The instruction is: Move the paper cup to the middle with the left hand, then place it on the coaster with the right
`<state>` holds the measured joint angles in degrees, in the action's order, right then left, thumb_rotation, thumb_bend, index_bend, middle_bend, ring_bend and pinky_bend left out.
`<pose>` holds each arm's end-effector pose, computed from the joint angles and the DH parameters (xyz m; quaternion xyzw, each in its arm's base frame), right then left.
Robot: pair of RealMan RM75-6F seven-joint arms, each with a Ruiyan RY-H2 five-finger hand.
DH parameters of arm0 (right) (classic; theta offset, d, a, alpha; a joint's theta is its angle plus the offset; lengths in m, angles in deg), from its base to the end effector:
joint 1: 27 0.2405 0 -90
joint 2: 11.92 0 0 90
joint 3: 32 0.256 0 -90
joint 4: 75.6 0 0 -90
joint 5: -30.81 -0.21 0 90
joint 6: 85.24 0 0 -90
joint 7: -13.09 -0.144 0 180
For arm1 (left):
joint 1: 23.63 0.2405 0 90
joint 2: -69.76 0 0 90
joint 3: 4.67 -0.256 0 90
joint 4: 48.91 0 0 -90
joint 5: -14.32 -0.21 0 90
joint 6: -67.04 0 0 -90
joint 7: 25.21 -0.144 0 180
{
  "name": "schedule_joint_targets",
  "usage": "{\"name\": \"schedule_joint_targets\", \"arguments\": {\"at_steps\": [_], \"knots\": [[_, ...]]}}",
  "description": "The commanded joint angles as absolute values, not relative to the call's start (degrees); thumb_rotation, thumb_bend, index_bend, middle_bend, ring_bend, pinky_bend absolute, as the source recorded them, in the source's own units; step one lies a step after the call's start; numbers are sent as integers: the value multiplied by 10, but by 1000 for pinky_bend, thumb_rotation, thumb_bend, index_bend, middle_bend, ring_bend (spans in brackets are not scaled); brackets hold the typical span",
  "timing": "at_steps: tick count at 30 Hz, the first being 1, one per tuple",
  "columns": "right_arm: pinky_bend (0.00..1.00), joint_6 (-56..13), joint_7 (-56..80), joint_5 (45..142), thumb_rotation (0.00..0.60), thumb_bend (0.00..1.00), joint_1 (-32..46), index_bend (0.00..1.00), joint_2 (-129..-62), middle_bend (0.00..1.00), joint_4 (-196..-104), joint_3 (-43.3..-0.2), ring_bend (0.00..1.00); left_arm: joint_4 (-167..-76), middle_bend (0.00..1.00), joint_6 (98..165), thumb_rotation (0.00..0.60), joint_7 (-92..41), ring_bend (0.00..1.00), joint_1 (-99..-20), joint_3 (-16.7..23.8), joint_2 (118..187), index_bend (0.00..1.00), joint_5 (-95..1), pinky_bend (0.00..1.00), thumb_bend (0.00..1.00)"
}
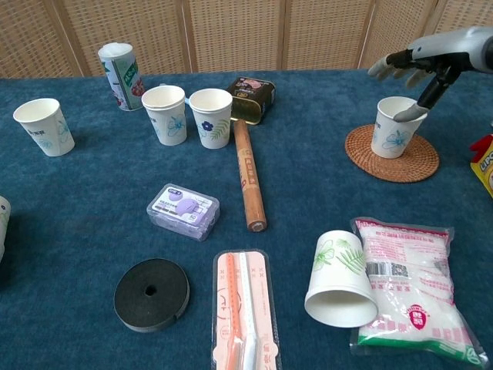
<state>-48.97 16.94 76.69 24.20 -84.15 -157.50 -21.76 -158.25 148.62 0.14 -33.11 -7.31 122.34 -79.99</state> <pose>-0.1818 -0.4114 0.0662 0.6829 -0.5148 0.3084 0.4166 -0.2433 0.1745 0.1680 -0.5580 -0.5365 -0.5071 0.3791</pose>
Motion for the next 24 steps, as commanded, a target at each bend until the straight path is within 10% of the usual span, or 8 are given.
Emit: {"name": "schedule_joint_targets", "arguments": {"at_steps": [1, 24], "knots": [[124, -442, 118, 793, 600, 318, 206, 0, -828, 0, -1609, -190, 0, -1579, 0, 1485, 600, 2, 0, -328, -77, 1226, 0, -801, 0, 493], [54, -85, 218, 950, 600, 333, -28, 0, -753, 0, -1805, -269, 0, -1527, 0, 1523, 600, -71, 0, -271, -109, 1244, 0, -796, 0, 494]]}}
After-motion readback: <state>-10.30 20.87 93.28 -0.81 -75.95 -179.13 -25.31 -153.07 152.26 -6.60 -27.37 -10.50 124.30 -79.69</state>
